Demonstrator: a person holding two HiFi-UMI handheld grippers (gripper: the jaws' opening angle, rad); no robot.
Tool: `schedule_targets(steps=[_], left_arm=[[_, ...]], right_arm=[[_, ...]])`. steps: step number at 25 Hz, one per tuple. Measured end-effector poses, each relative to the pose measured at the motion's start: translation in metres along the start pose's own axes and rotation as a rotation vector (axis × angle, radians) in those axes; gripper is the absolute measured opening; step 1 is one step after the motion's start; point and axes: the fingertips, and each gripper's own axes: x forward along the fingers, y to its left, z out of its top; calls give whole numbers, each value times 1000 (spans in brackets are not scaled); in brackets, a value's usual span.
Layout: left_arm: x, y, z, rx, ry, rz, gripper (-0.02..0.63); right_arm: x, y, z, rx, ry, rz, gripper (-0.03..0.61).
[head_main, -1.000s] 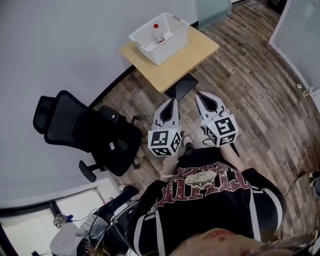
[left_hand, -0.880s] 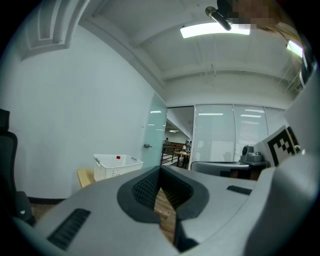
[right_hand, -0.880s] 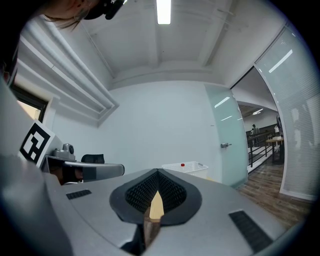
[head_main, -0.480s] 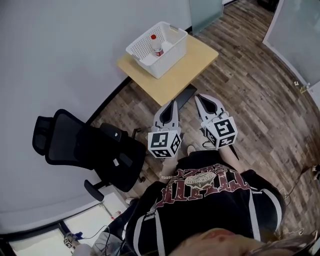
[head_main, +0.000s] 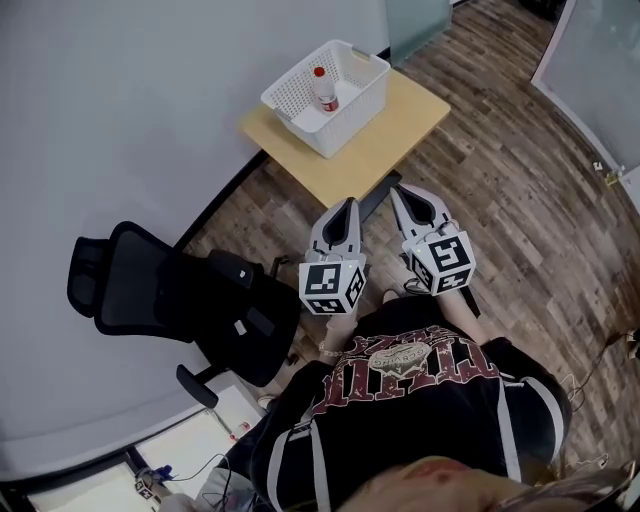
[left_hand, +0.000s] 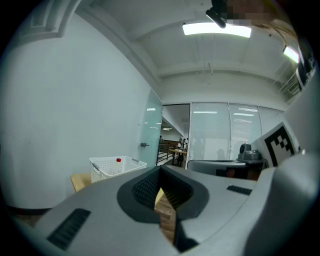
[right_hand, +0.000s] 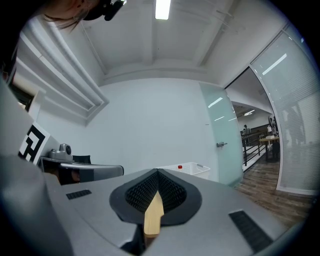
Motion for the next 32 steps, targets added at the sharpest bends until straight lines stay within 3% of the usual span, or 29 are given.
schedule_targets(steps=[14, 32], left_arm=[[35, 29, 11, -13, 2, 28, 48], [116, 37, 25, -36, 3, 116, 48]], right_arm=[[52, -10, 11, -22, 16, 58, 17], [106, -77, 30, -23, 20, 151, 17]])
